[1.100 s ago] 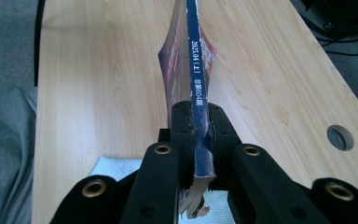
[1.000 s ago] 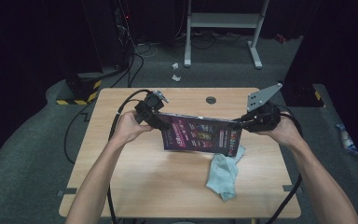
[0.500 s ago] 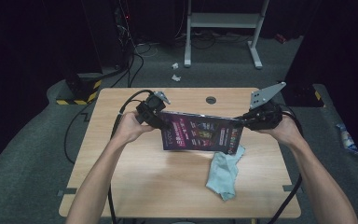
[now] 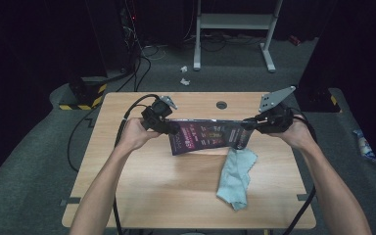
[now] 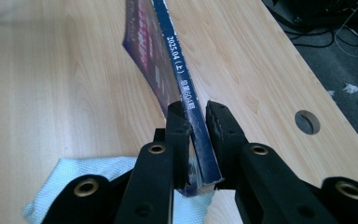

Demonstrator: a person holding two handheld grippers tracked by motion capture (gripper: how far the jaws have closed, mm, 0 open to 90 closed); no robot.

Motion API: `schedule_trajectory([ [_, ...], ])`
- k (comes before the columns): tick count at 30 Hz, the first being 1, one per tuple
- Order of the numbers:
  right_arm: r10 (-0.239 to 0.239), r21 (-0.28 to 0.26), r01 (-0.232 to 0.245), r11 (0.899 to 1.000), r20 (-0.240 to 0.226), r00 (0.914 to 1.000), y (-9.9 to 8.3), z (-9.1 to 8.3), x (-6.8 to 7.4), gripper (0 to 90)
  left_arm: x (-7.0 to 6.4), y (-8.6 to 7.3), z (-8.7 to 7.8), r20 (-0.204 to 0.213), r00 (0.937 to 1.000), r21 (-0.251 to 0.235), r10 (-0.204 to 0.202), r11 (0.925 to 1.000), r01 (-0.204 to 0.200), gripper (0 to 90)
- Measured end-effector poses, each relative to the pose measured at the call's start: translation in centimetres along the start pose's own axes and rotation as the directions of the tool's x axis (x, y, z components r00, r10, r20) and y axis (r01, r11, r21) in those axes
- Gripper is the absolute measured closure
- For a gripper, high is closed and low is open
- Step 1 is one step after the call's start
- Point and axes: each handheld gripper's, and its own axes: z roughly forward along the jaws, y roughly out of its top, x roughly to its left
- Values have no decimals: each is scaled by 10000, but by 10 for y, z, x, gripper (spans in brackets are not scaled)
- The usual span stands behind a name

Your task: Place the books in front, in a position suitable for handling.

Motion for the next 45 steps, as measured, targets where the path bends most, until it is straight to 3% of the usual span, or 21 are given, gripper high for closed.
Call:
schedule_trajectory([
  [10,170,232,-179,9996,390,9991,-4,11,-8,754,-6,-2,-2,70,9996,40,274,9996,-274,835],
  [17,588,329,-601,9976,399,9975,-5,18,-13,704,-10,-3,-5,-32,9992,-2,400,9992,-400,840],
  [21,923,372,-946,9948,576,9941,-5,24,-15,634,-15,-5,-6,-97,9988,-64,488,9988,-488,842],
  [27,1707,-121,-1704,9853,1003,9802,-10,28,-19,515,-14,-11,-9,-248,9993,-148,284,9995,-288,842],
  [31,2674,-700,-2613,9627,1005,9583,-19,25,-20,410,-12,-16,-12,-480,9988,-111,36,9999,-42,842],
  [35,2799,-593,-2740,9599,1539,9476,-29,28,-8,392,-11,-18,-14,-716,9972,-140,-211,9997,201,841],
  [37,2810,-370,-2787,9597,1542,9472,-33,34,1,388,-11,-19,-13,-812,9961,-205,-353,9992,337,842],
  [41,2335,531,-2433,9685,1452,9614,-41,56,25,380,-11,-20,-13,-1019,9933,-290,-544,9982,517,841],
  [45,2325,1554,-2447,9571,924,9682,-57,86,45,351,-12,-20,-12,-1240,9898,-332,-696,9973,660,841],
])
